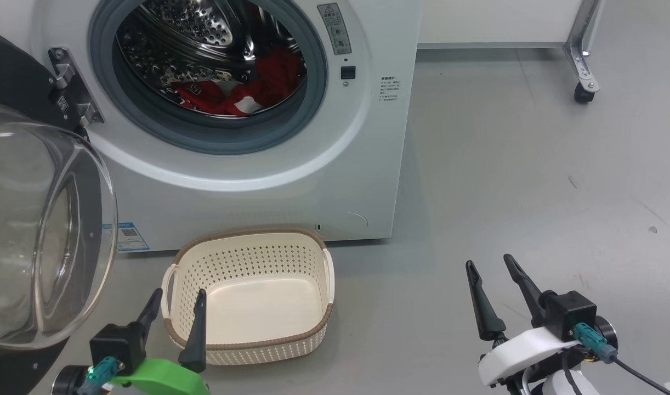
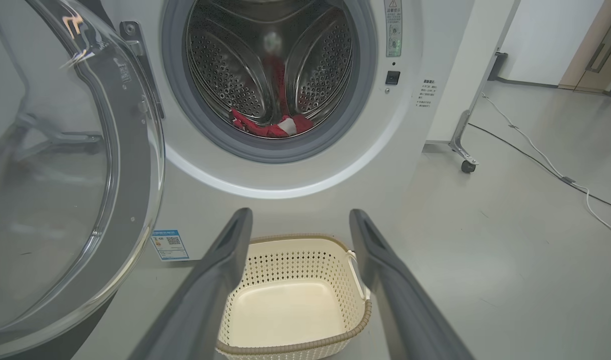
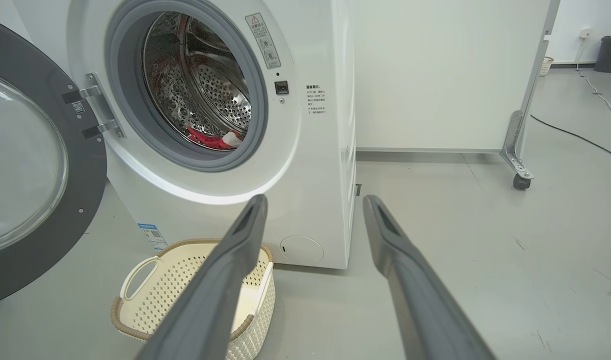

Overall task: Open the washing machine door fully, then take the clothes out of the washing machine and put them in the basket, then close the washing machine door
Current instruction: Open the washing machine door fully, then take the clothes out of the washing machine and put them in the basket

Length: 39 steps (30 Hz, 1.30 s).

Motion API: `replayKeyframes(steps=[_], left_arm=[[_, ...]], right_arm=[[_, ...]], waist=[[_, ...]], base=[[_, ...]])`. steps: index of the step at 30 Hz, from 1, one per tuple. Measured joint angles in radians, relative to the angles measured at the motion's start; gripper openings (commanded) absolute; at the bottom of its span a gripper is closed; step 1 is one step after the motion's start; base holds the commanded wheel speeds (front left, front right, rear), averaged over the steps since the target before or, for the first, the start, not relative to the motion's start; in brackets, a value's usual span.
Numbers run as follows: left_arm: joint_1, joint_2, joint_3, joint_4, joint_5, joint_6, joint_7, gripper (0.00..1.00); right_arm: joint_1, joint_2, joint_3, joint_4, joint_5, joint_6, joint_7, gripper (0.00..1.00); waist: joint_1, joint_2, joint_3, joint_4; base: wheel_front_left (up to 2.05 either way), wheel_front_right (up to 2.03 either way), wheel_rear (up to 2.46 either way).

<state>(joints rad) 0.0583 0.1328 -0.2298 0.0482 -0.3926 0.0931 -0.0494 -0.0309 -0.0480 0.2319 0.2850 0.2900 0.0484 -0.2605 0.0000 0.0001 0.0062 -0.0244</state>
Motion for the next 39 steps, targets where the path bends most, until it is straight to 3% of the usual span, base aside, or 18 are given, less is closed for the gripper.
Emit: replayKeyframes(steps=[16, 39], left_arm=[[0.005, 0.002, -0.004, -0.020, 0.016, 0.003, 0.022, 1.00], [0.007, -0.006, 0.006, -0.044, 0.023, 0.007, 0.014, 1.00]], right_arm=[[0.000, 0.000, 0.000, -0.015, 0.000, -0.008, 0.000, 1.00], [0.001, 0.000, 0.007, -0.019, 0.009, -0.016, 0.000, 1.00]], waist=[[0.0000, 0.0000, 0.005, -0.001], [0.0000, 0.0000, 0.015, -0.002]], base=[[0.37, -0.37, 0.00], [0.89, -0.89, 0.00]])
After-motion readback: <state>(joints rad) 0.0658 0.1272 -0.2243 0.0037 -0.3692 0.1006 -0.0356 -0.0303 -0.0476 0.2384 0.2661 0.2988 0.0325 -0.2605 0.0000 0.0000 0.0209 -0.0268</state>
